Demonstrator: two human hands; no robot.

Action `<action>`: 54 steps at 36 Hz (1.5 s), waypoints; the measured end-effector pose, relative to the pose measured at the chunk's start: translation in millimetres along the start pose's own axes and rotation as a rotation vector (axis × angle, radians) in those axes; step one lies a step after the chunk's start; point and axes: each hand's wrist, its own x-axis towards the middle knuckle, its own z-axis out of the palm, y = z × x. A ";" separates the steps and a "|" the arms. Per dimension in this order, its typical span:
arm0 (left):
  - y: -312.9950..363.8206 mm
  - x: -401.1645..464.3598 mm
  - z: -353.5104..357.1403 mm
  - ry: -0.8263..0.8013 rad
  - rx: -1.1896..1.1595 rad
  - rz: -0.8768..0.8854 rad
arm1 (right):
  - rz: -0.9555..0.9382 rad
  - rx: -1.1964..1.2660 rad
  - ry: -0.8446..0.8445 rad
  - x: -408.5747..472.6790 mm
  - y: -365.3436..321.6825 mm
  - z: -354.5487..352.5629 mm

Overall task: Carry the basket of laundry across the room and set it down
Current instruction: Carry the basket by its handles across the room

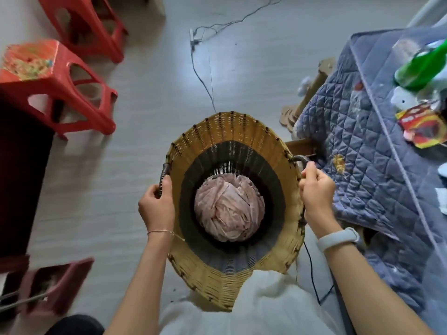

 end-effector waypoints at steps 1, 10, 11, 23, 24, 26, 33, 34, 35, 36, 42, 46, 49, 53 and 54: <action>10.1 15.1 14.0 0.000 0.005 -0.006 | -0.001 0.003 -0.009 20.2 -9.2 9.3; 99.9 131.2 115.9 -0.036 0.037 -0.004 | 0.011 -0.062 -0.008 160.3 -76.6 69.7; 107.5 143.0 125.1 -0.042 0.036 -0.001 | 0.018 -0.054 -0.005 172.4 -83.9 74.9; 204.5 320.5 247.1 -0.172 0.045 0.046 | -0.014 0.046 0.168 333.4 -172.7 172.6; 210.6 335.7 258.0 -0.184 0.042 0.047 | -0.010 0.048 0.181 346.4 -179.7 181.9; 223.7 359.9 274.8 -0.195 0.042 0.052 | -0.004 0.035 0.218 365.0 -193.7 195.5; 294.6 465.7 334.4 -0.254 0.084 0.097 | -0.003 0.007 0.247 458.0 -259.0 248.5; 304.7 477.6 343.3 -0.261 0.086 0.110 | -0.002 0.024 0.251 469.4 -265.6 254.1; 315.5 488.9 353.0 -0.269 0.091 0.124 | 0.000 0.035 0.256 480.2 -271.3 258.8; 326.5 500.0 363.6 -0.278 0.094 0.137 | 0.005 0.040 0.264 491.5 -276.2 263.5; 383.4 553.6 439.4 -0.306 0.128 0.223 | 0.011 0.031 0.330 565.1 -300.9 282.1; 416.8 581.9 499.6 -0.323 0.127 0.224 | -0.010 0.024 0.354 630.3 -324.6 290.3; 445.3 605.5 547.6 -0.325 0.129 0.220 | 0.014 0.051 0.357 689.3 -342.2 296.0; 499.2 639.3 616.1 -0.311 0.151 0.239 | 0.044 0.071 0.331 770.7 -370.8 297.8; 513.7 646.9 632.2 -0.308 0.147 0.245 | 0.042 0.060 0.322 789.4 -380.0 297.7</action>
